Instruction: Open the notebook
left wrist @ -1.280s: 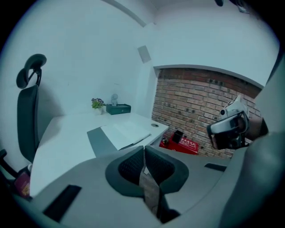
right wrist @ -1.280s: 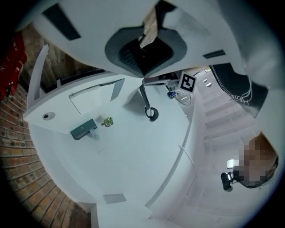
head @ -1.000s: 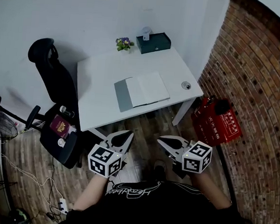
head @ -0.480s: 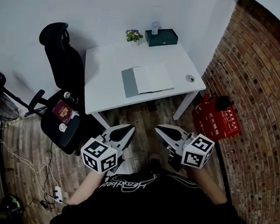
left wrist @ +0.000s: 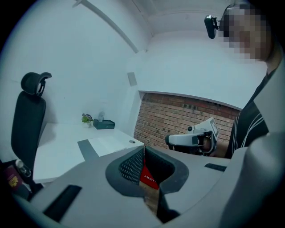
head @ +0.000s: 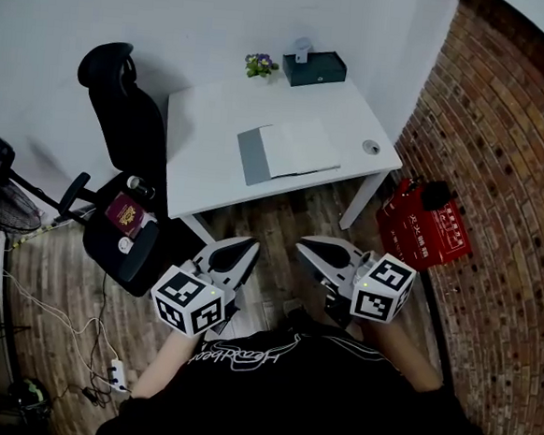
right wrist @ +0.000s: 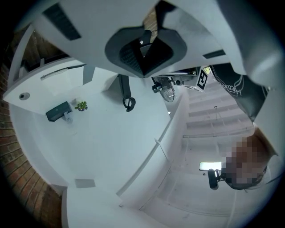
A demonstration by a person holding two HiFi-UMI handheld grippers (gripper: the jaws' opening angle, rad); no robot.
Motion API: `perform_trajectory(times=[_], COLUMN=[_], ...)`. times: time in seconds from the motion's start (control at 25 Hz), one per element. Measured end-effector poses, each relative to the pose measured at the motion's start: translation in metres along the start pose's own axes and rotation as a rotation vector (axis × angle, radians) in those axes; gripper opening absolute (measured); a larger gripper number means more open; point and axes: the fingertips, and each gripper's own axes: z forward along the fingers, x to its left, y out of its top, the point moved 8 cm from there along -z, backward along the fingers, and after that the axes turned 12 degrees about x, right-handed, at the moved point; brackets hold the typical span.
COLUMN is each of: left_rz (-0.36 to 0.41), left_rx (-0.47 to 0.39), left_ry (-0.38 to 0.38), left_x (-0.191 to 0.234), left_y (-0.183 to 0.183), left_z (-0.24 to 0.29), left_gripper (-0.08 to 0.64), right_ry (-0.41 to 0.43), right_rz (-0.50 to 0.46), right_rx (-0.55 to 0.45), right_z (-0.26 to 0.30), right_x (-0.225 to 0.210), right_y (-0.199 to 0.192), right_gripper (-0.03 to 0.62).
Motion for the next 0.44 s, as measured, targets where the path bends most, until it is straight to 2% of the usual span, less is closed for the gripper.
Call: perform_trajectory(times=[0.2,0.44], left_rz=[0.011,0.021], left_rx=[0.001,0.004], left_ry=[0.035,0.023], left_x=[0.012,0.031], left_y=[0.007,0.017], left_z=[0.004,0.023], left_gripper=[0.034,0.034], right_ry=[-0.003,-0.046], right_rz=[-0.011,-0.004], right_rx=[0.010,0.024], right_z=[0.007,0.013], right_x=[-0.013,-0.041], right_y=[0.006,0.013], right_gripper=[0.000,0.000])
